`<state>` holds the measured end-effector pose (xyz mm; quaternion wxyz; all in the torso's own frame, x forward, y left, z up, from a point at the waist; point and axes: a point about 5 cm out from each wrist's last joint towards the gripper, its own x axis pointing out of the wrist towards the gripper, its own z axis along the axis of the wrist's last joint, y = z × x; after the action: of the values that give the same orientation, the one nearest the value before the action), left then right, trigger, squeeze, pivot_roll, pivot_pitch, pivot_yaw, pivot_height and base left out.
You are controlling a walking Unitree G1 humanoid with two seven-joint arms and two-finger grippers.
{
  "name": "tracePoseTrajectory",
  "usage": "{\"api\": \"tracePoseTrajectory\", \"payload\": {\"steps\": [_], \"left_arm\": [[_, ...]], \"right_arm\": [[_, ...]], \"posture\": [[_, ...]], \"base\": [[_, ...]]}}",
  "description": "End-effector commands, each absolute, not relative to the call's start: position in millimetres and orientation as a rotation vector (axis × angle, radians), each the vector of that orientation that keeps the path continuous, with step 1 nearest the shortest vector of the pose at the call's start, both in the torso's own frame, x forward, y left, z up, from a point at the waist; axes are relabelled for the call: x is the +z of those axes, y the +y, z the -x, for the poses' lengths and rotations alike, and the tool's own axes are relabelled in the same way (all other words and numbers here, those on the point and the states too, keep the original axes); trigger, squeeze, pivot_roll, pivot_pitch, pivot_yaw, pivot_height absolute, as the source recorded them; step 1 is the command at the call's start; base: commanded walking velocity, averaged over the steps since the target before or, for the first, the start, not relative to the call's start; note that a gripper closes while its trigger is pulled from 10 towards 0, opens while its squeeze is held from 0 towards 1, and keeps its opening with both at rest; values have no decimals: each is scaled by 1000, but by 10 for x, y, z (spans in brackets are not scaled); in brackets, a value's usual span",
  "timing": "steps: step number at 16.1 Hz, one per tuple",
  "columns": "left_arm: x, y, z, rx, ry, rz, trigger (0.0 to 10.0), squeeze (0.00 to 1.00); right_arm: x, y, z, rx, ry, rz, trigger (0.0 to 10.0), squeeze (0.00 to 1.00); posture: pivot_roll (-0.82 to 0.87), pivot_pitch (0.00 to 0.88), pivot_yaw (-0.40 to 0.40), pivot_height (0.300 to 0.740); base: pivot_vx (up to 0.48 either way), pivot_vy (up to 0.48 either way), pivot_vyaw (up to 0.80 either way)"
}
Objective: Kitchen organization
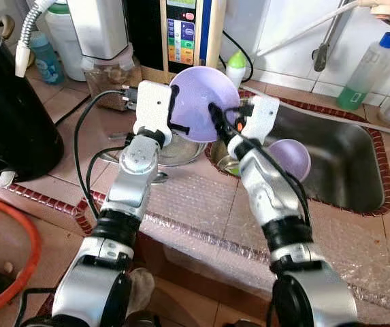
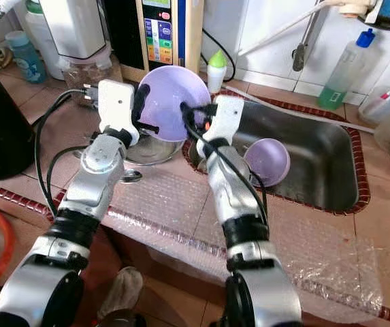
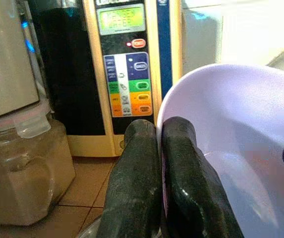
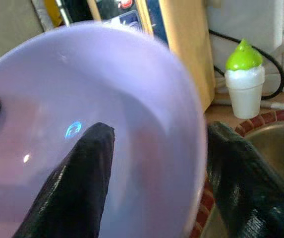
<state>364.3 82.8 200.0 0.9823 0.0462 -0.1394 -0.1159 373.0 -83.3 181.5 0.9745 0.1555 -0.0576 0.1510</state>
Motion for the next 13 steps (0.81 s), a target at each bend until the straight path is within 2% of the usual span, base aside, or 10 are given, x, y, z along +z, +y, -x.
{"api": "tracePoseTrajectory", "payload": {"steps": [1, 5, 10, 13], "left_arm": [[2065, 782, -3618, -256, -311, -112, 0, 0], [2090, 758, -3578, -266, -335, -130, 0, 0], [2115, 738, -3560, -278, -356, -151, 275, 0], [2114, 729, -3554, -286, -361, -164, 980, 0]], "right_arm": [[1864, -844, -3766, 279, -125, -330, 0, 0], [1801, -976, -3864, 177, -53, -431, 0, 0], [1614, -1108, -3874, 92, 54, -478, 0, 0], [1556, -1140, -3875, 68, 86, -498, 0, 0]], "posture": [[26, 0, -2, 740], [25, 0, -8, 740], [22, 0, -7, 740], [20, 0, -1, 740]], "base": [[0, 0, 0], [0, 0, 0], [0, 0, 0], [0, 0, 0]]}}
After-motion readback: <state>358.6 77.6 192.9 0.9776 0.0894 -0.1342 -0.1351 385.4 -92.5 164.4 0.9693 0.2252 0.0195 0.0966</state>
